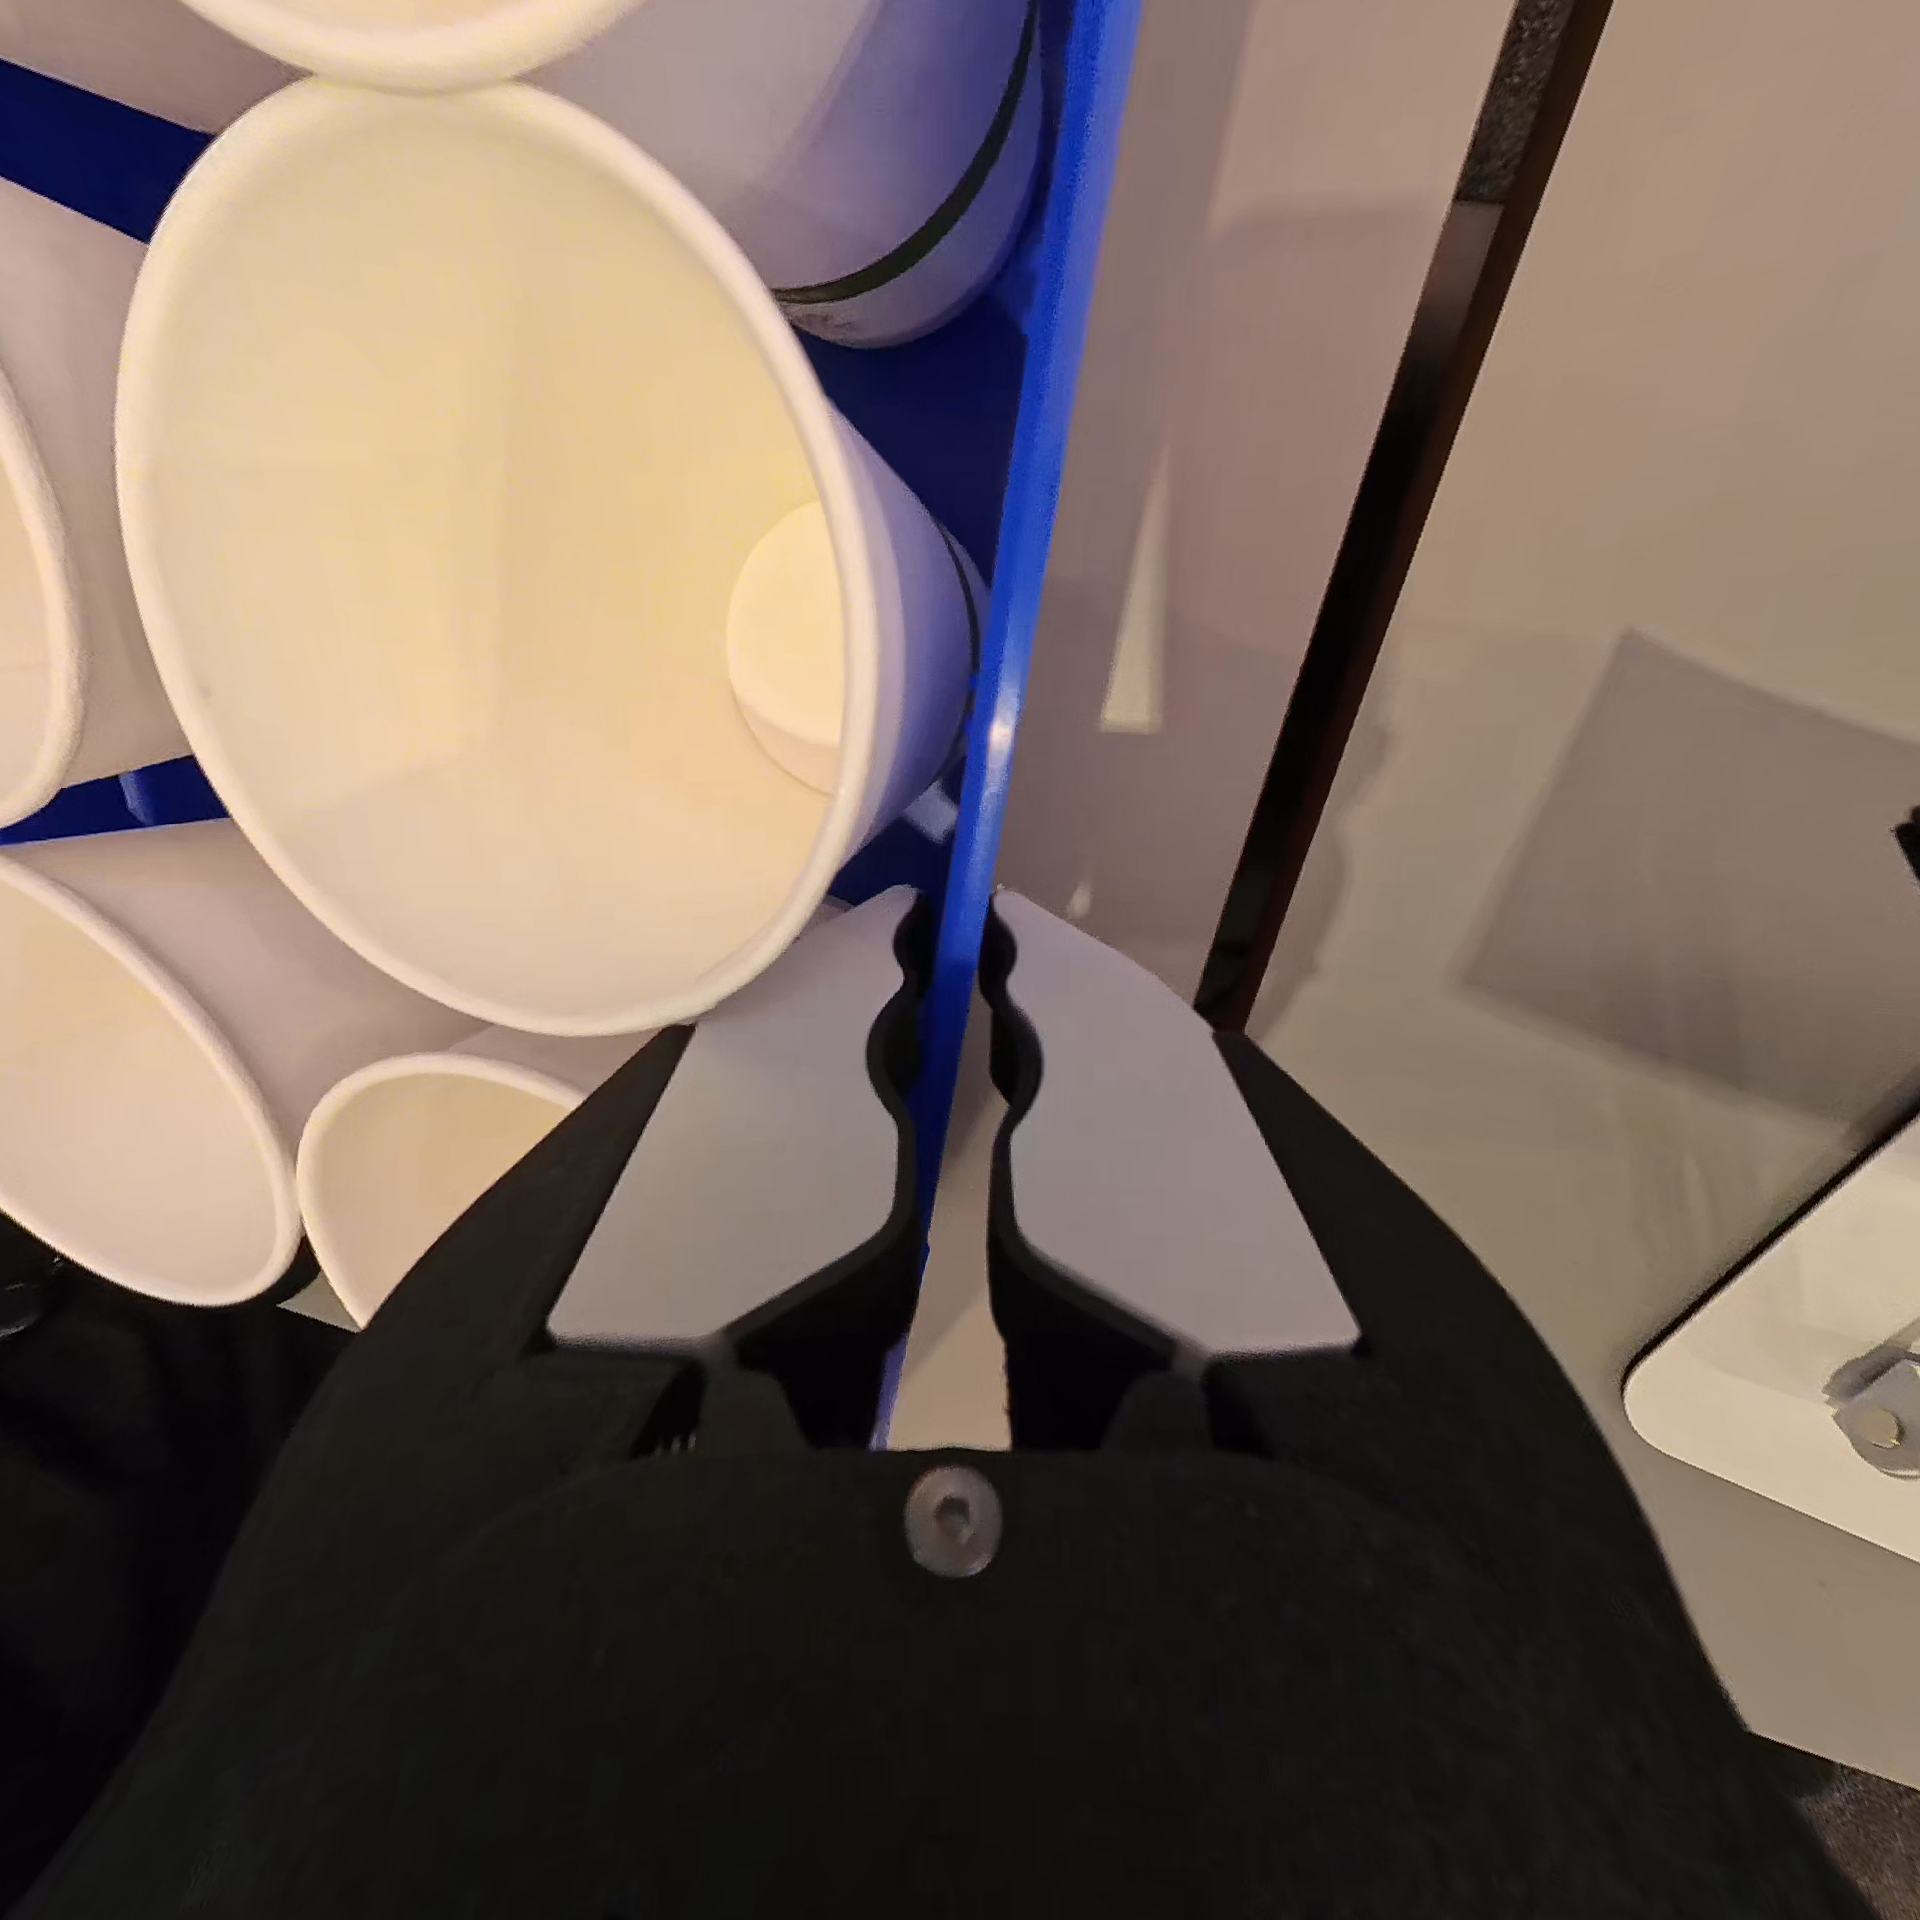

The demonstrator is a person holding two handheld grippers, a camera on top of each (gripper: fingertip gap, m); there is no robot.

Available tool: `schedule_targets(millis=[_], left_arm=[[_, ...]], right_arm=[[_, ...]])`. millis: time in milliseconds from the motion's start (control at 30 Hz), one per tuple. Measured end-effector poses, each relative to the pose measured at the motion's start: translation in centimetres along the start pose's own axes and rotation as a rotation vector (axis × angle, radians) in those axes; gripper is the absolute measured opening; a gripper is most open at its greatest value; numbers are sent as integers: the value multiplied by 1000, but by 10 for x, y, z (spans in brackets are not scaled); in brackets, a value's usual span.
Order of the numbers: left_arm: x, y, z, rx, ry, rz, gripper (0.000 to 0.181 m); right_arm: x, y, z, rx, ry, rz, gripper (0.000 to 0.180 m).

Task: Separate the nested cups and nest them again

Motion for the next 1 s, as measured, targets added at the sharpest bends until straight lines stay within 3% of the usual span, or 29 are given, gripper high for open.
schedule_targets(millis=[500, 733, 1000], left_arm=[[-8, -66, -5, 155, -31, 91, 39], [-4, -54, -37, 392, -180, -33, 56], [10, -17, -81, 404, -281, -17, 55]], right_arm=[[-3, 1, 8, 48, 49, 67, 5], [-1, 0, 8, 45, 20, 108, 5], [4, -1, 6, 18, -13, 163, 5]])
Point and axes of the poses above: each gripper's, where its closed fingertips meet, z out along the fingers, x out of its underside, y = z × x across the jaws, the point moved 9 cm from there along -z, back along the fingers, and after that the axes turned 5 degrees about -z, right-handed, at the moved point
